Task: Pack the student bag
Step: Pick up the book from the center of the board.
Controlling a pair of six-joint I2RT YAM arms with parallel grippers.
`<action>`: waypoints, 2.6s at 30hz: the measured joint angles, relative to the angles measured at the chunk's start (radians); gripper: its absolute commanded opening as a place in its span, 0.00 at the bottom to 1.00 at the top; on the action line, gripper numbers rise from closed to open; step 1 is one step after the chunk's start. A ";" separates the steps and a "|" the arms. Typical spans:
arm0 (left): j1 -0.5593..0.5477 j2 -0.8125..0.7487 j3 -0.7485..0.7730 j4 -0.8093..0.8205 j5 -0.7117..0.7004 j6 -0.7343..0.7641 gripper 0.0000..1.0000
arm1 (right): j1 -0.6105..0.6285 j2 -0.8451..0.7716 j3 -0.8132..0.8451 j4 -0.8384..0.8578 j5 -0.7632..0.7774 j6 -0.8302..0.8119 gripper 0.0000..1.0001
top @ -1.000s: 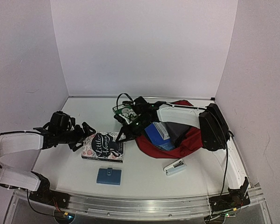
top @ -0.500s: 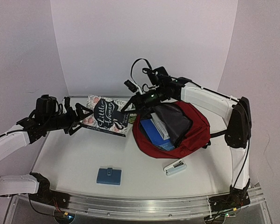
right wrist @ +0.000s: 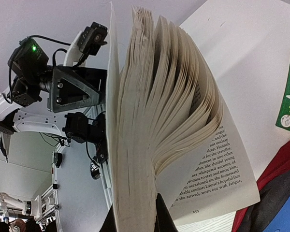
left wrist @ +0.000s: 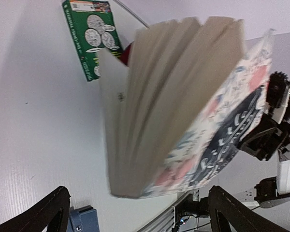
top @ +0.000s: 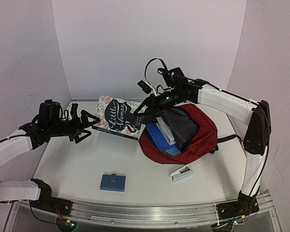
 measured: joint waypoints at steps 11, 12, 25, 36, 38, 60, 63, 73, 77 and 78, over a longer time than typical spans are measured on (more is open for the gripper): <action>0.002 0.124 -0.019 0.210 0.143 -0.058 0.91 | -0.005 -0.033 -0.074 0.000 -0.056 0.001 0.00; 0.002 0.133 -0.021 0.225 0.150 -0.065 0.92 | -0.005 -0.039 -0.076 0.000 -0.058 0.001 0.00; 0.000 0.157 -0.073 0.361 0.193 -0.139 0.86 | 0.002 -0.076 -0.084 0.000 -0.078 0.001 0.00; 0.000 0.171 -0.131 0.571 0.268 -0.237 0.39 | 0.005 -0.085 -0.153 0.009 -0.113 0.000 0.00; 0.000 0.170 -0.138 0.585 0.271 -0.237 0.27 | 0.004 -0.087 -0.157 0.008 -0.113 0.001 0.02; -0.002 0.102 -0.206 0.751 0.140 -0.289 0.00 | -0.101 -0.212 -0.338 0.104 -0.056 0.071 0.98; -0.002 0.115 -0.206 0.811 0.135 -0.304 0.00 | -0.092 -0.209 -0.373 0.119 -0.080 0.092 0.98; -0.016 0.150 -0.207 0.962 0.135 -0.358 0.00 | -0.036 -0.191 -0.395 0.294 -0.161 0.204 0.89; -0.023 0.187 -0.223 1.059 0.140 -0.394 0.00 | -0.021 -0.152 -0.378 0.325 -0.165 0.230 0.55; -0.024 0.197 -0.227 1.077 0.143 -0.400 0.01 | -0.020 -0.141 -0.371 0.332 -0.164 0.232 0.45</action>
